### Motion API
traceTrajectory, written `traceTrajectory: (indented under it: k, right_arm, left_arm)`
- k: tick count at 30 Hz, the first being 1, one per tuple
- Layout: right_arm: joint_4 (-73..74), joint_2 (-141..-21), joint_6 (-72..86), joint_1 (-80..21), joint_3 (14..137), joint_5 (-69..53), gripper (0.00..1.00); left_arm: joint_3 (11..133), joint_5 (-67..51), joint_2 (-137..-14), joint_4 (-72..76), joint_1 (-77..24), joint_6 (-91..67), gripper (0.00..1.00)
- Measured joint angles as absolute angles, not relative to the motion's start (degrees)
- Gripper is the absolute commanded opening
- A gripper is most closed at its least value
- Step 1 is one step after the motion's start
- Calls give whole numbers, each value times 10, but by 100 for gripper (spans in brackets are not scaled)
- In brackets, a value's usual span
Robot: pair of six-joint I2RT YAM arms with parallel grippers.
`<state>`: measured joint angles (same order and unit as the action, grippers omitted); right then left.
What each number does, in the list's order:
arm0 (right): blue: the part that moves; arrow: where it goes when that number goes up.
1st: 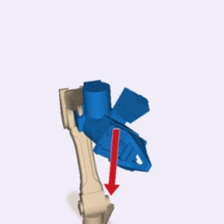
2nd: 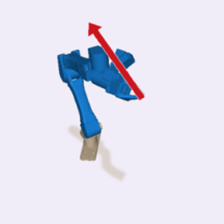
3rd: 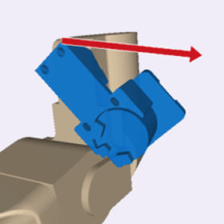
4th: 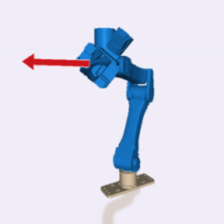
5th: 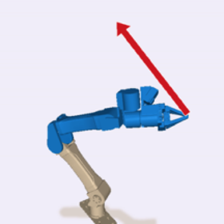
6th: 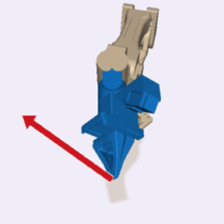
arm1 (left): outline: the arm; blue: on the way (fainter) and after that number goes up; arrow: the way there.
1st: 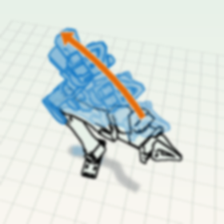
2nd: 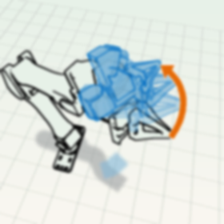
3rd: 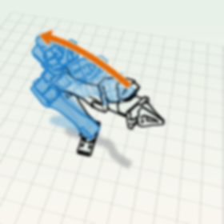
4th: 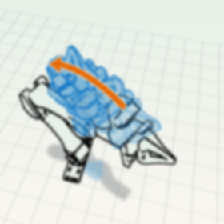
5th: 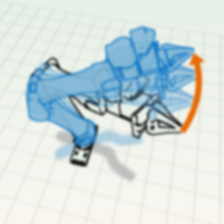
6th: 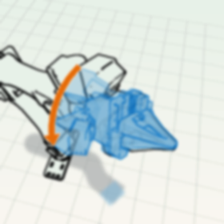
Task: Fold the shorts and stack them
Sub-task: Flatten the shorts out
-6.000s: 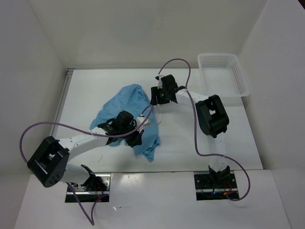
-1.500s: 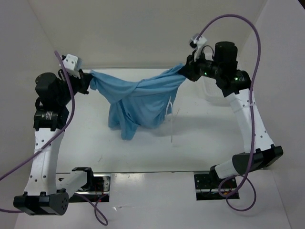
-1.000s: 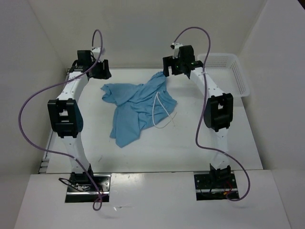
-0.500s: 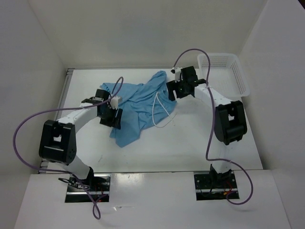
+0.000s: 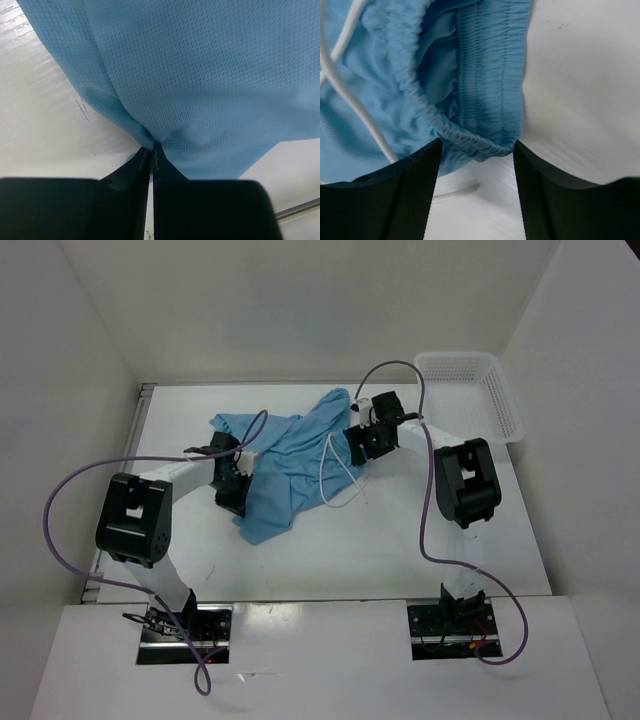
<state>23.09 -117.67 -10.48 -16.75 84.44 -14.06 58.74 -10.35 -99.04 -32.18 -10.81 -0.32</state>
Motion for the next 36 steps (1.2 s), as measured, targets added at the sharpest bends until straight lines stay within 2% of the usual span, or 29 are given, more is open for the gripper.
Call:
traceTrajectory:
  k: [2, 3, 5, 8, 11, 13, 14, 15, 17, 22, 28, 30, 34, 36]
  right_arm:
    - [228, -1190, -108, -168, 850, -142, 35]
    - [226, -1197, -107, -168, 852, -142, 15]
    - [219, -1202, -102, -169, 856, -147, 0]
    - [215, -1202, -111, -169, 857, -142, 0]
    - [214, -1185, -127, -164, 836, -141, 0]
    - [224, -1162, -141, -157, 809, -143, 0]
    - [230, -1147, -149, -152, 793, -145, 0]
    - [238, -1132, -156, -147, 777, -152, 0]
    - [255, -1110, -166, -146, 757, -160, 0]
    - [273, -1084, -166, -171, 753, -183, 0]
    - [277, -1063, -159, -193, 753, -206, 0]
    - [277, -1063, -158, -193, 753, -207, 0]
    - [280, -1063, -159, -192, 753, -206, 0]
    - [280, -1063, -162, -192, 753, -204, 0]
  left_arm:
    - [592, -113, -994, -324, -108, -3, 0]
    - [593, -114, -995, -325, -107, -3, 0]
    - [597, -116, -997, -330, -101, -2, 0]
    - [609, -113, -999, -343, -75, -2, 0]
    - [644, -96, -998, -351, -7, -2, 0]
    - [677, -85, -995, -342, 44, -2, 6]
    - [700, -80, -995, -339, 67, -3, 36]
    - [726, -78, -995, -337, 88, -1, 46]
    - [778, -69, -997, -323, 113, 0, 56]
    - [821, -89, -993, -299, 97, -2, 60]
    - [656, -117, -950, -352, 75, -2, 60]
    - [616, -120, -955, -374, 73, -2, 63]
    - [617, -130, -983, -362, 73, -2, 63]
    - [641, -141, -997, -345, 74, -2, 68]
